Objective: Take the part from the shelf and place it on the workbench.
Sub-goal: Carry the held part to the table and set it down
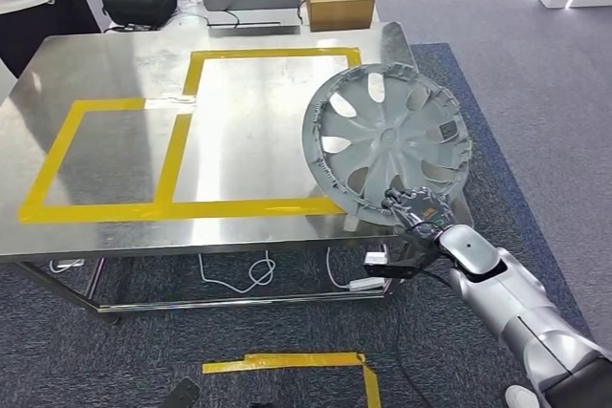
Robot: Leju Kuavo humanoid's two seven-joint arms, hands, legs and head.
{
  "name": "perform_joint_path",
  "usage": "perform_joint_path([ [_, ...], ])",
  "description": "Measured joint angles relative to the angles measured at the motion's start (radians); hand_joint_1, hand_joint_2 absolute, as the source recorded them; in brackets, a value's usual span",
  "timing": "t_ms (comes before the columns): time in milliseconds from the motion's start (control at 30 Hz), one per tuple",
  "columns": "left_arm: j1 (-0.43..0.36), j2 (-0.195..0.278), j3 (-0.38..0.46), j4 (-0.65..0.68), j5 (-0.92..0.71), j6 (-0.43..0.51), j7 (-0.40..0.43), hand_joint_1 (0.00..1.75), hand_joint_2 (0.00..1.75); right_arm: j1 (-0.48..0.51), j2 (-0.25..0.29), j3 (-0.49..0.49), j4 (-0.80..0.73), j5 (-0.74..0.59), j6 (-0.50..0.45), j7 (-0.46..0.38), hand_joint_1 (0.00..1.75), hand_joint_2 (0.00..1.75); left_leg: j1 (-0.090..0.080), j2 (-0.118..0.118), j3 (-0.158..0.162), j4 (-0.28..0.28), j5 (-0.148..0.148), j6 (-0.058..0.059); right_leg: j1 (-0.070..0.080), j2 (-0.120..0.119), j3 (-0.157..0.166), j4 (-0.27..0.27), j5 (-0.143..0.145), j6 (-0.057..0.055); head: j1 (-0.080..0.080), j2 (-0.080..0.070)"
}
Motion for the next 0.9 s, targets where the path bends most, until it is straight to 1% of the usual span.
perform_joint_path([
  [33,0.0,0.001,0.0,0.0,-0.001,-0.001,0.001,0.0,1.75,0.001,0.004,0.0,0.0,0.006,-0.001,-0.004,1.75,1.75,0.001,0.0,0.005,-0.008,0.014,-0.001,0.0,0.002,0.0,0.001,-0.001,0.001,0.0,0.0],
  [67,0.0,0.002,0.0,0.0,-0.002,-0.001,0.001,0.0,1.75,0.001,0.008,-0.001,0.0,0.011,-0.001,-0.008,1.75,1.75,0.002,0.0,0.022,-0.043,0.038,-0.001,-0.001,0.003,0.001,0.001,-0.001,0.002,0.0,0.0],
  [100,0.0,0.004,-0.001,0.0,-0.003,-0.001,0.002,0.0,1.75,0.001,0.012,-0.001,-0.001,0.015,-0.001,-0.011,1.75,1.75,0.003,0.0,0.049,-0.101,0.069,-0.001,-0.001,0.005,0.001,0.003,-0.003,0.004,0.0,0.0],
  [133,-0.001,0.004,-0.001,0.0,-0.004,-0.001,0.002,0.0,1.75,0.001,0.017,-0.001,-0.001,0.019,0.0,-0.014,1.75,1.75,0.003,0.001,0.079,-0.164,0.094,0.0,-0.001,0.007,0.001,0.006,-0.005,0.007,0.0,0.0],
  [167,-0.002,0.005,-0.002,0.0,-0.006,-0.001,0.002,0.0,1.75,0.001,0.022,-0.001,-0.002,0.022,0.0,-0.016,1.75,1.75,0.003,0.0,0.103,-0.218,0.112,0.003,0.0,0.01,-0.001,0.01,-0.008,0.012,0.0,0.0],
  [200,-0.004,0.005,-0.004,0.0,-0.006,-0.002,0.002,0.0,1.75,0.001,0.026,-0.001,-0.003,0.024,0.0,-0.02,1.75,1.75,0.002,-0.001,0.119,-0.255,0.122,0.008,0.002,0.012,-0.004,0.013,-0.01,0.017,0.0,0.0],
  [233,-0.005,0.005,-0.004,0.0,-0.006,-0.002,0.002,0.0,1.75,0.001,0.03,-0.001,-0.003,0.025,0.001,-0.022,1.75,1.75,0.0,-0.001,0.124,-0.268,0.12,0.014,0.003,0.014,-0.006,0.014,-0.01,0.022,0.0,0.0],
  [300,-0.005,0.003,-0.006,0.0,-0.007,-0.003,0.002,0.0,1.75,0.001,0.036,0.0,-0.004,0.031,0.001,-0.028,1.75,1.75,-0.001,-0.002,0.122,-0.271,0.122,0.028,0.002,0.015,-0.009,0.013,-0.011,0.033,-0.001,0.0],
  [333,-0.006,0.003,-0.006,0.0,-0.007,-0.004,0.002,0.0,1.75,0.002,0.039,0.0,-0.005,0.034,0.001,-0.032,1.75,1.75,-0.001,-0.002,0.122,-0.274,0.124,0.034,0.0,0.014,-0.014,0.019,-0.017,0.039,-0.001,0.0],
  [367,-0.007,0.002,-0.007,0.0,-0.008,-0.004,0.003,0.0,1.75,0.003,0.042,0.0,-0.006,0.037,0.001,-0.037,1.75,1.75,0.001,-0.001,0.122,-0.276,0.127,0.041,-0.001,0.013,-0.026,0.039,-0.032,0.043,0.001,0.0],
  [400,-0.008,0.002,-0.008,0.0,-0.008,-0.004,0.004,0.0,1.75,0.003,0.046,0.0,-0.008,0.038,0.0,-0.04,1.75,1.75,0.002,-0.001,0.121,-0.279,0.128,0.047,-0.002,0.012,-0.048,0.081,-0.058,0.046,0.002,0.0],
  [467,-0.009,0.003,-0.011,0.0,-0.009,-0.006,0.005,0.0,1.75,0.007,0.056,0.001,-0.012,0.041,-0.007,-0.042,1.75,1.75,0.001,-0.001,0.118,-0.279,0.129,0.052,-0.002,0.01,-0.114,0.217,-0.12,0.05,0.005,0.0],
  [500,-0.009,0.003,-0.013,0.0,-0.01,-0.007,0.006,0.0,1.75,0.011,0.06,0.001,-0.016,0.042,-0.013,-0.041,1.75,1.75,0.001,-0.001,0.117,-0.278,0.129,0.052,-0.003,0.01,-0.144,0.277,-0.138,0.051,0.004,0.0],
  [533,-0.008,0.003,-0.015,0.0,-0.011,-0.008,0.007,0.0,1.75,0.015,0.063,0.001,-0.02,0.043,-0.019,-0.039,1.75,1.75,0.0,-0.001,0.117,-0.278,0.129,0.053,-0.003,0.01,-0.16,0.306,-0.139,0.051,0.004,0.0],
  [567,-0.007,0.003,-0.016,0.0,-0.012,-0.008,0.009,0.0,1.75,0.018,0.065,0.001,-0.026,0.043,-0.024,-0.037,1.75,1.75,0.0,-0.002,0.117,-0.278,0.129,0.052,-0.003,0.01,-0.156,0.294,-0.119,0.05,0.005,0.0],
  [600,-0.007,0.002,-0.017,0.0,-0.012,-0.008,0.01,0.0,1.75,0.02,0.066,0.0,-0.035,0.044,-0.027,-0.034,1.75,1.75,0.0,-0.004,0.117,-0.278,0.128,0.052,-0.003,0.01,-0.135,0.244,-0.085,0.048,0.005,0.0],
  [633,-0.006,0.002,-0.018,0.0,-0.013,-0.008,0.011,0.0,1.75,0.021,0.066,-0.002,-0.046,0.044,-0.029,-0.03,1.75,1.75,0.0,-0.005,0.117,-0.277,0.128,0.051,-0.003,0.009,-0.103,0.171,-0.048,0.045,0.005,0.0],
  [667,-0.006,0.002,-0.02,0.0,-0.013,-0.008,0.011,0.0,1.75,0.02,0.066,-0.005,-0.057,0.045,-0.031,-0.026,1.75,1.75,-0.002,-0.005,0.116,-0.276,0.128,0.048,-0.002,0.009,-0.07,0.104,-0.022,0.042,0.005,0.0],
  [700,-0.006,0.003,-0.021,0.0,-0.013,-0.008,0.012,0.0,1.75,0.02,0.066,-0.008,-0.069,0.044,-0.033,-0.022,1.75,1.75,-0.004,-0.005,0.113,-0.275,0.128,0.043,-0.001,0.009,-0.046,0.054,-0.007,0.039,0.004,0.0],
  [733,-0.005,0.003,-0.022,0.0,-0.013,-0.008,0.012,0.0,1.75,0.02,0.066,-0.012,-0.079,0.044,-0.036,-0.02,1.75,1.75,-0.006,-0.006,0.109,-0.274,0.13,0.038,0.0,0.009,-0.035,0.03,-0.004,0.036,0.004,0.0],
  [767,-0.004,0.003,-0.022,0.0,-0.013,-0.008,0.012,0.0,1.75,0.021,0.066,-0.014,-0.087,0.045,-0.039,-0.019,1.75,1.75,-0.008,-0.006,0.106,-0.273,0.132,0.033,0.002,0.009,-0.032,0.026,-0.007,0.034,0.003,0.0],
  [833,-0.001,0.004,-0.023,0.0,-0.013,-0.008,0.012,0.0,1.75,0.024,0.064,-0.021,-0.108,0.049,-0.043,-0.017,1.75,1.75,-0.007,-0.006,0.103,-0.269,0.13,0.024,-0.001,0.009,-0.034,0.024,-0.004,0.024,0.003,0.0],
  [867,0.0,0.005,-0.023,0.0,-0.013,-0.008,0.013,0.0,1.75,0.024,0.062,-0.026,-0.121,0.05,-0.043,-0.016,1.75,1.75,-0.007,-0.005,0.097,-0.253,0.117,0.019,-0.003,0.008,-0.033,0.022,-0.002,0.018,0.002,0.0],
  [900,0.0,0.005,-0.023,0.0,-0.013,-0.008,0.013,0.0,1.75,0.023,0.06,-0.032,-0.136,0.05,-0.042,-0.014,1.75,1.75,-0.006,-0.004,0.082,-0.218,0.093,0.014,-0.005,0.008,-0.032,0.02,0.0,0.011,0.0,0.0],
])
